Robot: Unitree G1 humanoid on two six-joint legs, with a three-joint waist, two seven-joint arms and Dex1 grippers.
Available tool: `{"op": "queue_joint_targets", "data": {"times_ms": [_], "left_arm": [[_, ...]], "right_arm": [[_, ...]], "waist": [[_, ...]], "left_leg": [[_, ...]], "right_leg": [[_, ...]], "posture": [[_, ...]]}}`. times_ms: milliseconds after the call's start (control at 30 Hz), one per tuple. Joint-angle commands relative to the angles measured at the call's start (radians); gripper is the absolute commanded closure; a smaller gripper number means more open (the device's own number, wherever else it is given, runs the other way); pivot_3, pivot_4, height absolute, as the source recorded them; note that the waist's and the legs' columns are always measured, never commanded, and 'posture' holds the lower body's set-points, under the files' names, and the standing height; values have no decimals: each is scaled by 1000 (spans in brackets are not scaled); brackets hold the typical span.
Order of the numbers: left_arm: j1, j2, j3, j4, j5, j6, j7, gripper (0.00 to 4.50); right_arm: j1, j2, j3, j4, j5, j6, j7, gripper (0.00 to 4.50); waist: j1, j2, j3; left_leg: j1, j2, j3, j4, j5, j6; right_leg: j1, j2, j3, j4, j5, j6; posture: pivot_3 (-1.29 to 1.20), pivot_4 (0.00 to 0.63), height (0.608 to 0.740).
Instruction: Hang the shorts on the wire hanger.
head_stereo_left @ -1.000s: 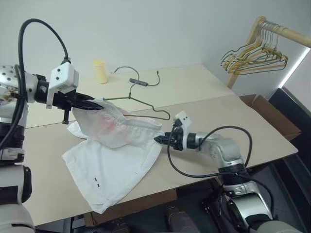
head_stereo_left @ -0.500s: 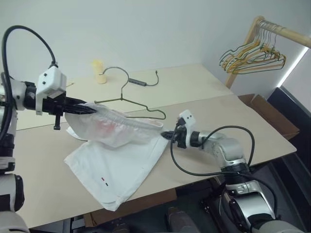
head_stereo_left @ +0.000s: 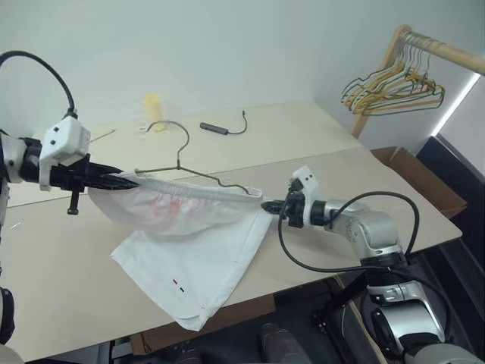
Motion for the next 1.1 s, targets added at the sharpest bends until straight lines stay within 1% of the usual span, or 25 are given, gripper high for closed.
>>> {"op": "queue_joint_targets", "data": {"times_ms": [33, 133, 267, 433, 500, 600, 667, 767, 1000, 1100], "left_arm": [[-24, -11, 32, 23, 53, -25, 35, 4500], [-43, -46, 43, -8, 58, 0, 63, 4500], [-62, -74, 42, -20, 92, -21, 101, 4500], [-78, -104, 45, -22, 97, -14, 108, 4500], [-84, -120, 54, -19, 95, -19, 114, 4500], [-92, -135, 67, -20, 85, -14, 107, 4500], [-90, -142, 69, -24, 88, -14, 111, 4500], [-77, -153, 70, -22, 105, -35, 125, 4500], [-58, -178, 104, -53, 63, -20, 112, 4500], [-45, -178, 107, -64, 68, -25, 114, 4500]], "right_arm": [[-30, -53, 20, -65, -61, -90, 10, 4471], [-57, -110, 95, -153, -161, -190, 14, 4471], [-121, -158, 156, -223, -233, -230, 40, 4471], [-214, -159, 178, -247, -265, -233, 56, 4471], [-233, -175, 204, -264, -299, -276, 79, 4471], [-252, -178, 224, -261, -326, -288, 97, 4471], [-266, -167, 223, -248, -330, -270, 98, 4471], [-289, -167, 228, -237, -318, -224, 139, 4471], [-326, -156, 242, -209, -328, -141, 165, 4471], [-332, -171, 249, -217, -322, -161, 203, 3749]], "waist": [[1, 0, 0], [6, 0, 0], [5, 0, 0], [-2, 0, 0], [-2, 0, 0], [-5, 0, 0], [-5, 0, 0], [-10, 0, 0], [-24, 0, 0], [-25, 0, 0]], "left_leg": [[0, 0, 0, 0, 0, 0], [-1, 0, 1, 0, 0, 0], [-1, 0, 1, 0, 0, 0], [-1, 0, 1, 0, 0, 0], [-1, 0, 1, 0, 0, 0], [-1, 0, 1, 0, 0, 0], [-1, 0, 1, 0, 0, 0], [-1, 0, 1, 0, 0, 0], [-1, 0, -1, 0, 0, 0], [-1, 0, -1, 0, 0, 0]], "right_leg": [[0, 0, 0, 0, 0, 0], [0, 0, 0, 0, 0, 0], [-1, 0, 0, -1, 0, 0], [-1, 0, 0, 0, 0, 0], [-1, 0, 0, 0, 0, 0], [-1, 0, 0, 0, 0, 0], [-1, 0, 0, 0, 0, 0], [-1, 0, 0, 0, 0, 0], [-1, -1, 0, 0, 0, 0], [-1, -1, 0, 0, 0, 0]], "posture": [[-190, 0, 740], [-194, 0, 740], [-200, 0, 740], [-210, 0, 740], [-211, 0, 740], [-216, 0, 740], [-215, 0, 740], [-219, 0, 740], [-220, 0, 740], [-222, 0, 740]]}}
